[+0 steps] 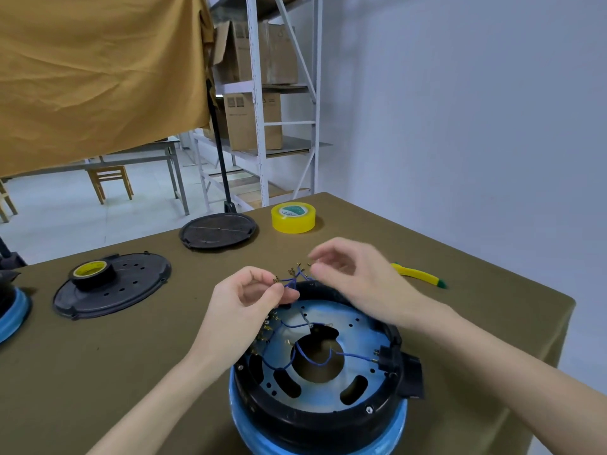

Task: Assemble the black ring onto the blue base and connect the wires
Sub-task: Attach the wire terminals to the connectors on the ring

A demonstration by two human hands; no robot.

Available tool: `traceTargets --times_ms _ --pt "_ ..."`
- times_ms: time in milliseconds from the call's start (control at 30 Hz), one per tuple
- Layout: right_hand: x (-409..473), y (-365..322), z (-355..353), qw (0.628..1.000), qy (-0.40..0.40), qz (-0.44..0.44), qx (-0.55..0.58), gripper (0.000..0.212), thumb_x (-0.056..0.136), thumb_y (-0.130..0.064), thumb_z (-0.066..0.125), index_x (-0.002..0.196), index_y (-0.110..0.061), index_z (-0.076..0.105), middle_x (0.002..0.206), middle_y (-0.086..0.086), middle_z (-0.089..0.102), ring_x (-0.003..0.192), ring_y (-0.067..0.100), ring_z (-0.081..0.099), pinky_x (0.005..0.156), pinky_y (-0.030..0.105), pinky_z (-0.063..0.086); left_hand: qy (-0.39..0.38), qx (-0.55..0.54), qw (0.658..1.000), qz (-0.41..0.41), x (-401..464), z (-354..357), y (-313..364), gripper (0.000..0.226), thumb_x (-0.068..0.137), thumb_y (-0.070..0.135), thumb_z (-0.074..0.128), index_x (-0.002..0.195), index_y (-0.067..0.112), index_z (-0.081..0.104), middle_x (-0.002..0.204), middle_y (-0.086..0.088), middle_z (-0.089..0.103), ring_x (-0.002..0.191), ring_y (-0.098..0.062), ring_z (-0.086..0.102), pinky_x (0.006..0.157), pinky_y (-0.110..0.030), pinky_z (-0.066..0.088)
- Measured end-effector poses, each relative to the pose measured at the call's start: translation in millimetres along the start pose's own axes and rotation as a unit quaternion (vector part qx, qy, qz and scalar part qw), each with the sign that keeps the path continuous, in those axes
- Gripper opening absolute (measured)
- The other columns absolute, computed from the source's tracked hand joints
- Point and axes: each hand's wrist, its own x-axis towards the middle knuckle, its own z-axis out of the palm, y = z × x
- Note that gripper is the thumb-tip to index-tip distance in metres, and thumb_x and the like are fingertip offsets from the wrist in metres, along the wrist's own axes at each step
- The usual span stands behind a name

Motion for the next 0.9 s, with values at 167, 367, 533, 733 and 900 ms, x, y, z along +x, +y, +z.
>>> traceTargets --times_ms 167,367,533,733,900 --pt "-4 -20 24 0.992 -0.050 0.016 0.115 0.012 0.100 -0.014 0.067 0.105 -0.005 0.073 0.096 0.011 0.077 0.088 0.019 0.072 0.082 0.030 0.058 -0.021 -0.002 1.000 0.008 -3 -2 7 0.010 0.093 0.024 0.074 0.095 0.013 0.072 0.091 -0.004 0.082 0.090 -0.018 0.079 0.076 -0.017 0.058" --pt "-3 -12 27 0.964 -0.070 0.135 0.219 0.017 0.104 -0.013 0.060 0.104 -0.002 0.073 0.075 0.008 0.066 0.069 0.018 0.069 0.066 0.029 0.060 -0.044 0.139 0.986 0.077 0 -15 8 0.013 0.095 0.019 0.074 0.088 0.029 0.076 0.089 0.006 0.078 0.082 -0.008 0.073 0.075 -0.016 0.056" --pt "7 -9 32 0.936 -0.133 0.254 0.204 0.019 0.102 -0.011 0.064 0.109 0.006 0.070 0.068 0.005 0.053 0.048 0.010 0.049 0.040 0.017 0.033 0.059 0.154 0.985 0.045 6 -25 -17 0.016 0.099 0.015 0.066 0.092 0.026 0.075 0.093 0.015 0.075 0.089 -0.002 0.068 0.074 -0.011 0.050" --pt "13 -3 43 0.907 -0.195 0.331 0.172 0.008 0.094 0.004 0.066 0.101 0.006 0.071 0.075 0.014 0.064 0.051 0.008 0.047 0.041 0.015 0.029 0.056 0.088 0.994 -0.043 8 -27 -43 0.015 0.102 0.013 0.063 0.102 0.022 0.074 0.091 0.008 0.078 0.082 0.002 0.071 0.066 -0.011 0.052" --pt "22 1 45 0.890 -0.224 0.363 0.160 0.009 0.095 0.000 0.067 0.103 0.004 0.071 0.077 0.012 0.068 0.051 0.007 0.053 0.042 0.014 0.035 0.058 0.095 0.993 -0.049 10 -27 -48 0.015 0.102 0.016 0.063 0.098 0.025 0.075 0.088 0.013 0.076 0.077 0.000 0.070 0.063 -0.013 0.052"
